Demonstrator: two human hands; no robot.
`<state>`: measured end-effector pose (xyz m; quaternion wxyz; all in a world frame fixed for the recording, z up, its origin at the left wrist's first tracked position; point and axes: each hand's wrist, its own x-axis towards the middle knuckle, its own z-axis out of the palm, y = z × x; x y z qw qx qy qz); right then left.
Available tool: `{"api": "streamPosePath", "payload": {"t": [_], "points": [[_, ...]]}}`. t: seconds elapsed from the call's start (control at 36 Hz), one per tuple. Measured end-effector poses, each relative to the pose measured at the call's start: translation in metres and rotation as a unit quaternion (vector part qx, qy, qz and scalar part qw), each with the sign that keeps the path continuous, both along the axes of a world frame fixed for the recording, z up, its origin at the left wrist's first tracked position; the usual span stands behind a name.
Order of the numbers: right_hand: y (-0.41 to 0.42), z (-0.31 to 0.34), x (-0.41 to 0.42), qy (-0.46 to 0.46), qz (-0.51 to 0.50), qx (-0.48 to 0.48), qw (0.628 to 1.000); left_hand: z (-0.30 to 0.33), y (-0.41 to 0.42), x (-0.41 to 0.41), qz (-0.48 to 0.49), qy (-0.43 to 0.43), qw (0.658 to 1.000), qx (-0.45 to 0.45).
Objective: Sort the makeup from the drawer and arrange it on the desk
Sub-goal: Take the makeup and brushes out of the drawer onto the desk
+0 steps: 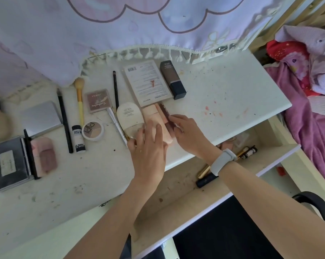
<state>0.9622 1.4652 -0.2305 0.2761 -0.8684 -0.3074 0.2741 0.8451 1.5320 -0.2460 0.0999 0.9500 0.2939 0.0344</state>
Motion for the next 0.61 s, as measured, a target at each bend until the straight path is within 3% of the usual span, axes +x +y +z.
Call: {"api": "streamPosePath", "payload": {"t": [0.22, 0.39, 0.5, 0.61], "points": [[-0.012, 0.005, 0.0, 0.029, -0.007, 0.031, 0.999, 0.004, 0.005, 0.007, 0.007, 0.012, 1.0, -0.002], [-0.078, 0.005, -0.015, -0.024, -0.105, 0.146, 0.983, 0.006, -0.029, -0.005, -0.047, -0.112, 0.992, -0.029], [-0.148, -0.009, -0.015, -0.048, -0.118, 0.076, 0.989, 0.0, -0.074, -0.013, -0.158, -0.171, 0.966, -0.112], [-0.202, -0.026, 0.007, -0.1, -0.076, -0.046, 0.991, -0.019, -0.109, -0.005, -0.204, -0.065, 0.95, -0.226]]}}
